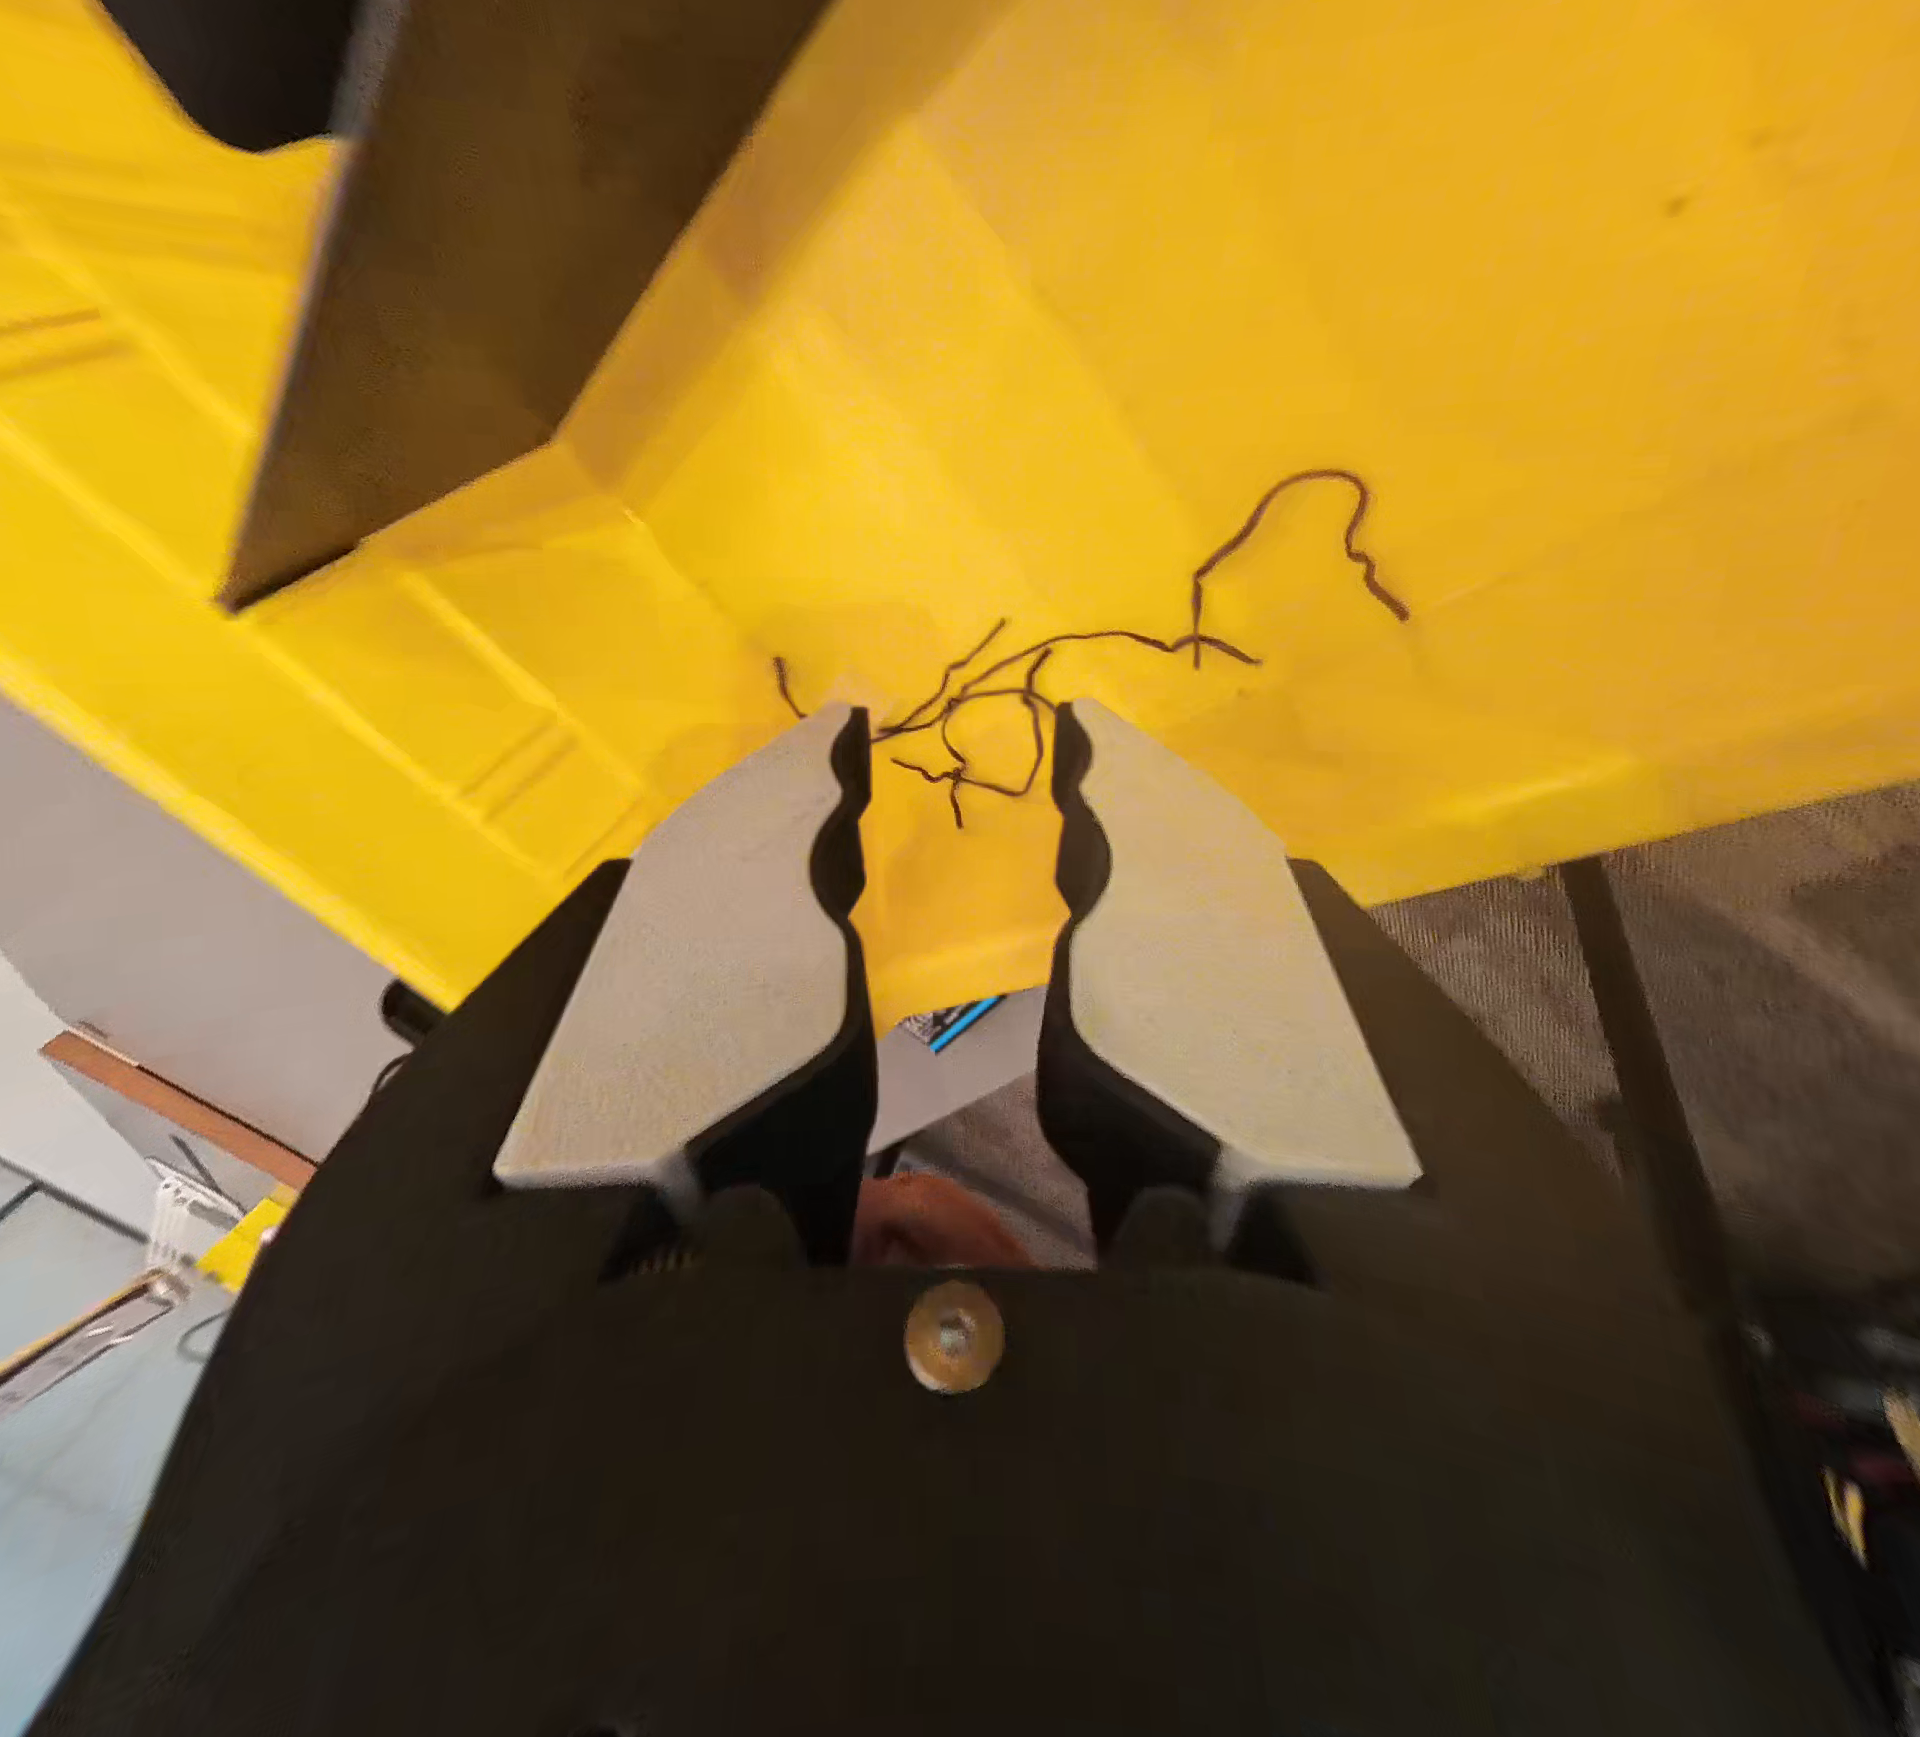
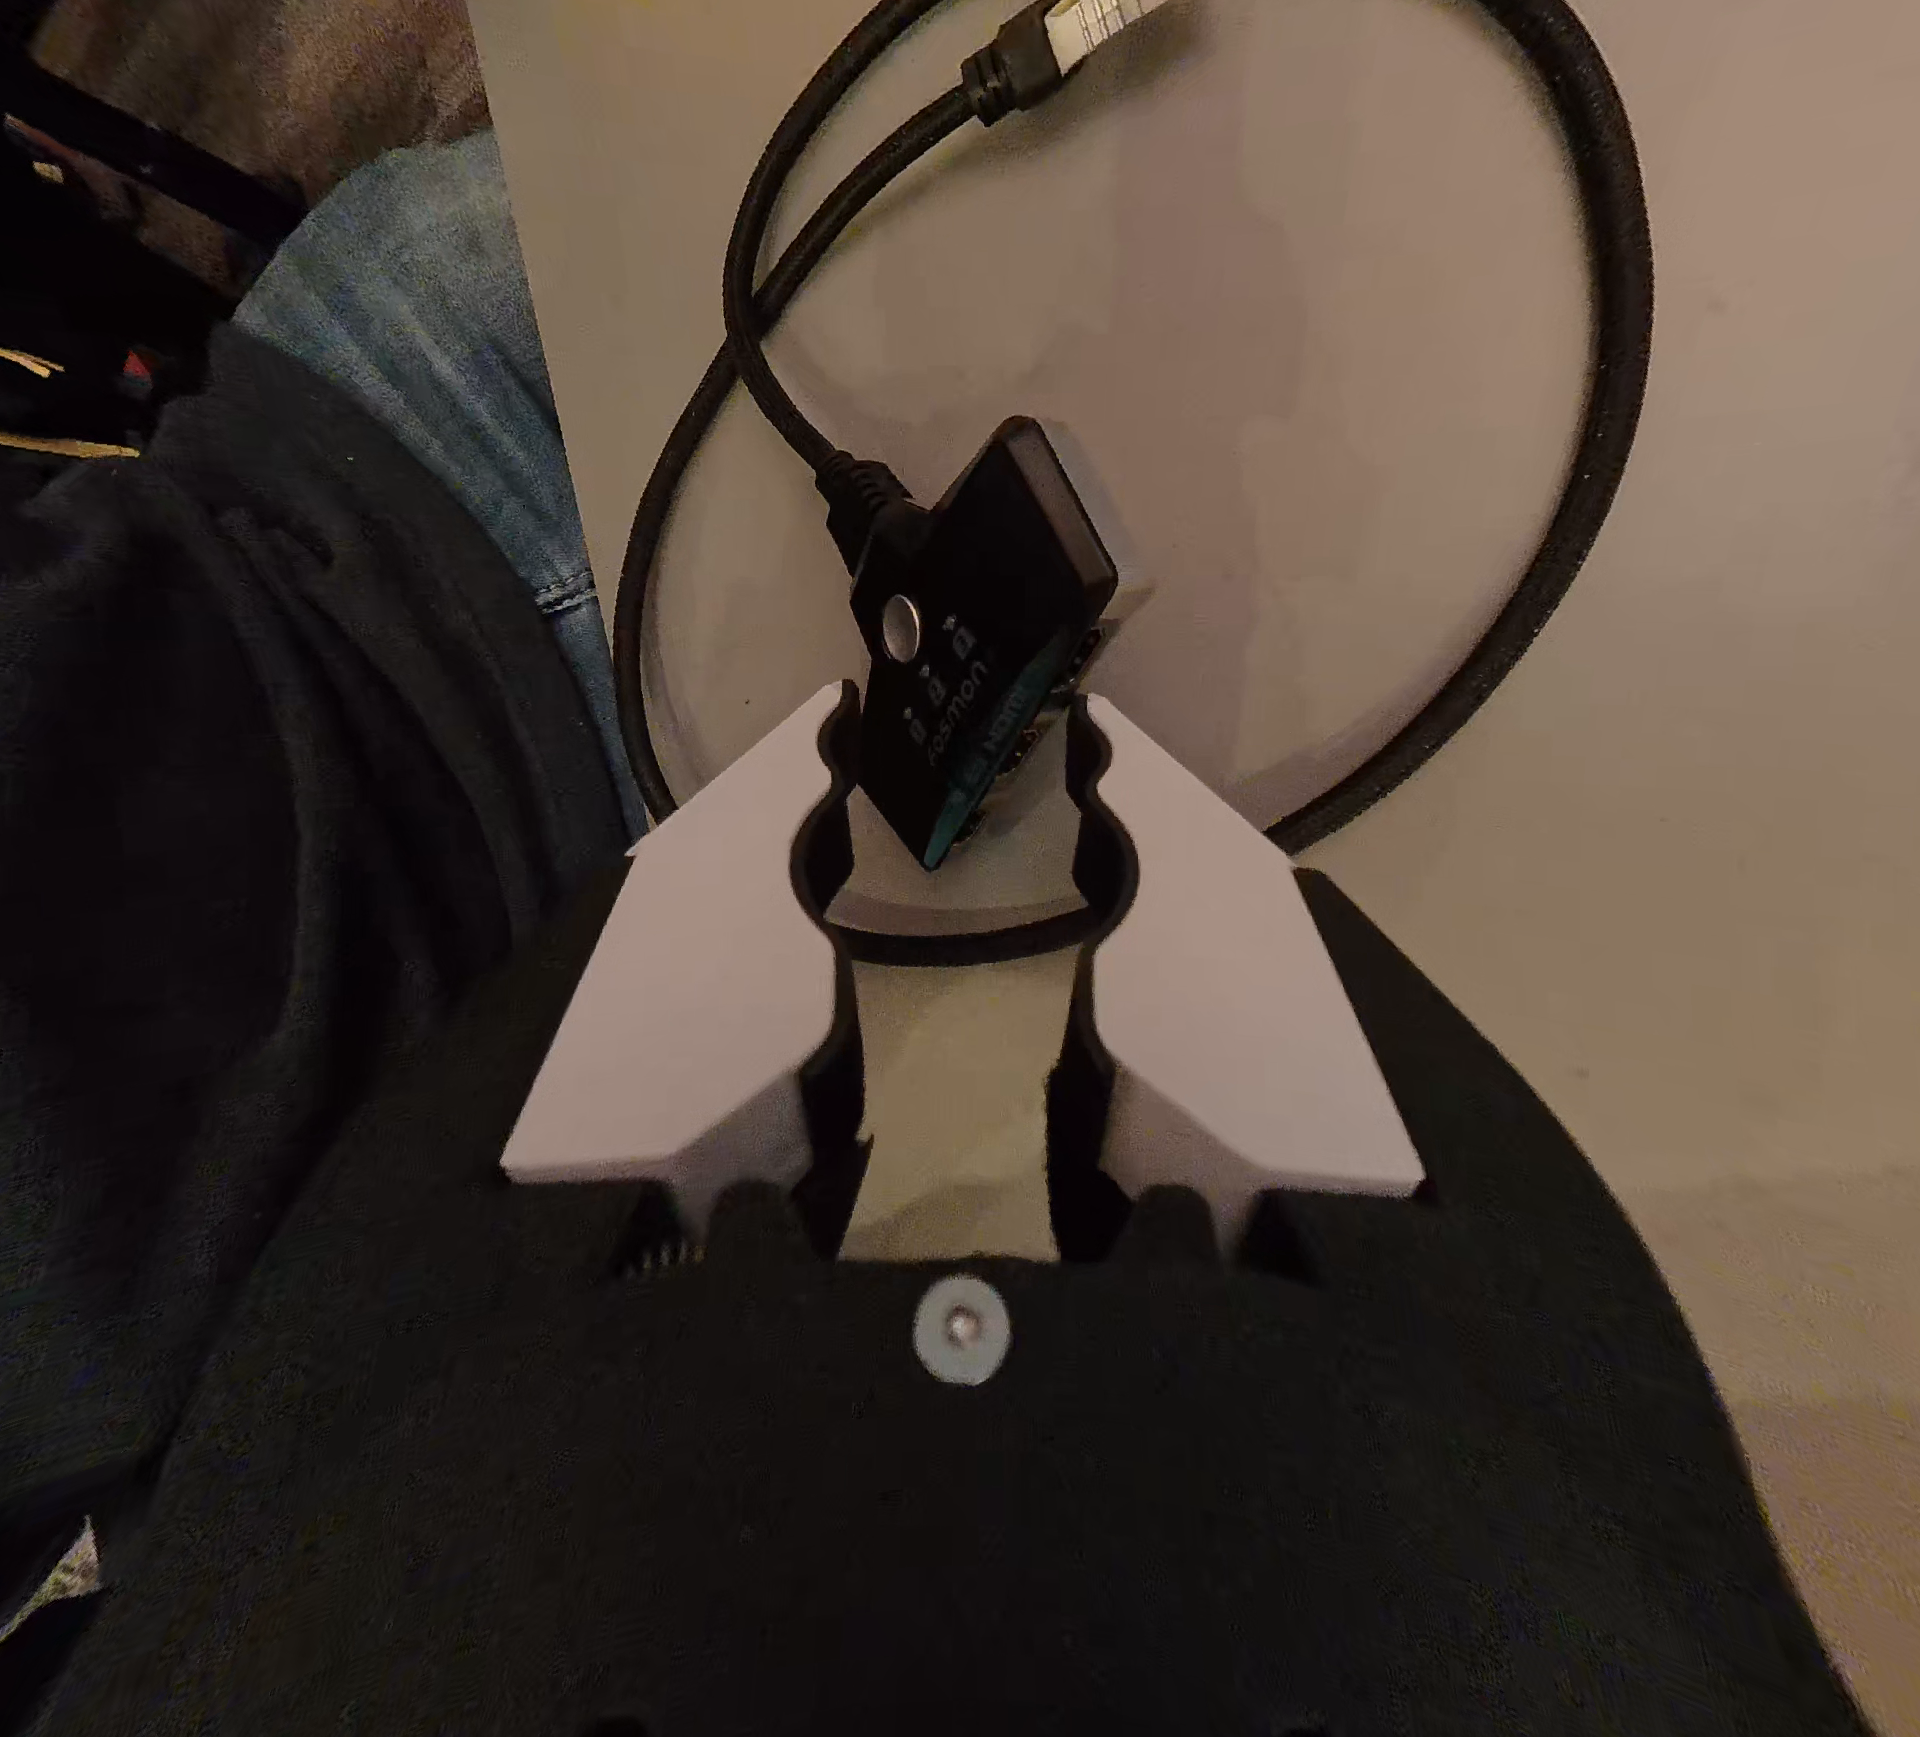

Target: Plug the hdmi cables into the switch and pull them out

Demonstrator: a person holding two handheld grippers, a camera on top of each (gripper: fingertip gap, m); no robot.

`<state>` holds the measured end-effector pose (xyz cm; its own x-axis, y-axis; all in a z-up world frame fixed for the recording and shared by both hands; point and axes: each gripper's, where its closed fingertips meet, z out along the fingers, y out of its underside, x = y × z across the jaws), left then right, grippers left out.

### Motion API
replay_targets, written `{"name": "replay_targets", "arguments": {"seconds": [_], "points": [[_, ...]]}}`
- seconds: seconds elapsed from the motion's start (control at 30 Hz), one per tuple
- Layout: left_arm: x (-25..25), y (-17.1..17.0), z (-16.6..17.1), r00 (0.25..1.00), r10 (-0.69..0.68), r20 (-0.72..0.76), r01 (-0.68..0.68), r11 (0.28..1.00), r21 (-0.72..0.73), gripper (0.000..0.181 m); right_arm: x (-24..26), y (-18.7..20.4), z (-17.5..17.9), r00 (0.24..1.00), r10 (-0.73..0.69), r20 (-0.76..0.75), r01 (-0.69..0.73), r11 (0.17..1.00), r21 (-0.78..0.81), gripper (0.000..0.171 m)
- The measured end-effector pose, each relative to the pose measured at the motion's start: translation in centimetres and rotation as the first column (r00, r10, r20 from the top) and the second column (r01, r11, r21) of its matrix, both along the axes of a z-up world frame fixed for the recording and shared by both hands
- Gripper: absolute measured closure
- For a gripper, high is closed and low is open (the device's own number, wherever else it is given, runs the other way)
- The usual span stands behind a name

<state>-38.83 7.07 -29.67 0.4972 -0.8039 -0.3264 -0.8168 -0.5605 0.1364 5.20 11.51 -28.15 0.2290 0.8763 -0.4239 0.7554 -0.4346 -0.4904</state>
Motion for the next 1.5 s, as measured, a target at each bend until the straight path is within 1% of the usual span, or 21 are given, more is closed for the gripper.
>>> {"name": "replay_targets", "arguments": {"seconds": [0.07, 0.23, 0.33, 0.37, 0.43, 0.57, 0.73, 0.83, 0.97, 1.03, 1.1, 1.2, 1.3, 1.43, 1.5], "points": [[-0.7, 0.0, -0.8, 0.997, -0.035, -0.064, 0.032, 0.998, -0.056, 0.150, 0.0, 0.0, 0.0, 1.000, 0.003, -0.003, -0.003, 1.000, 0.001, 0.133], [-1.4, 0.1, -2.6, 0.987, -0.091, -0.132, 0.067, 0.982, -0.178, 0.157, -0.1, -0.2, 0.2, 1.000, 0.012, -0.008, -0.012, 1.000, 0.003, 0.135], [-1.6, -0.1, -3.2, 0.989, -0.073, -0.129, 0.040, 0.969, -0.243, 0.163, -0.1, -0.2, 0.3, 1.000, 0.015, -0.015, -0.015, 1.000, -0.002, 0.136], [-1.6, -0.1, -3.2, 0.990, -0.060, -0.125, 0.026, 0.965, -0.260, 0.163, -0.1, -0.2, 0.3, 1.000, 0.015, -0.017, -0.015, 1.000, -0.003, 0.136], [-1.5, -0.4, -3.3, 0.994, -0.029, -0.104, -0.005, 0.949, -0.315, 0.171, -0.1, -0.3, 0.3, 1.000, 0.017, -0.019, -0.017, 1.000, -0.003, 0.136], [-1.7, -0.2, -3.3, 0.995, -0.027, -0.101, -0.008, 0.943, -0.333, 0.180, 0.0, -0.3, 0.4, 0.999, 0.020, -0.026, -0.020, 1.000, -0.004, 0.137], [-0.8, 0.5, -2.8, 0.999, 0.018, -0.036, -0.026, 0.970, -0.243, 0.181, 0.0, -0.4, 0.8, 0.999, 0.022, -0.043, -0.022, 1.000, -0.002, 0.139], [0.2, 1.2, -2.1, 0.999, 0.015, 0.028, -0.011, 0.987, -0.163, 0.181, 0.0, -0.3, 0.9, 0.999, 0.019, -0.047, -0.019, 1.000, -0.001, 0.140], [0.9, 2.4, -0.5, 0.997, -0.004, 0.072, 0.008, 0.998, -0.056, 0.181, -0.1, -0.4, 1.0, 0.999, 0.023, -0.049, -0.023, 1.000, 0.004, 0.141], [1.4, 2.9, 0.4, 0.994, -0.014, 0.112, 0.015, 1.000, -0.007, 0.181, -0.2, -0.4, 1.2, 0.998, 0.026, -0.058, -0.026, 1.000, 0.007, 0.142], [2.4, 3.4, 1.5, 0.983, -0.018, 0.185, 0.010, 0.999, 0.048, 0.181, -0.3, -0.4, 1.5, 0.997, 0.022, -0.072, -0.022, 1.000, 0.010, 0.145], [4.2, 4.1, 4.3, 0.964, -0.056, 0.261, 0.012, 0.986, 0.167, 0.181, -0.3, 0.0, 1.8, 0.997, 0.007, -0.079, -0.006, 1.000, 0.022, 0.145], [7.6, 4.2, 8.1, 0.928, -0.142, 0.345, 0.037, 0.955, 0.293, 0.181, -0.1, 0.5, 2.1, 0.996, -0.016, -0.084, 0.019, 0.999, 0.038, 0.142], [13.7, 3.4, 12.6, 0.873, -0.297, 0.387, 0.117, 0.898, 0.425, 0.181, -0.2, 0.7, 3.2, 0.995, -0.013, -0.096, 0.022, 0.995, 0.100, 0.132], [17.2, 2.8, 14.1, 0.843, -0.366, 0.394, 0.154, 0.866, 0.476, 0.181, -0.3, 0.2, 3.6, 0.996, 0.011, -0.084, 0.000, 0.992, 0.129, 0.120]]}}
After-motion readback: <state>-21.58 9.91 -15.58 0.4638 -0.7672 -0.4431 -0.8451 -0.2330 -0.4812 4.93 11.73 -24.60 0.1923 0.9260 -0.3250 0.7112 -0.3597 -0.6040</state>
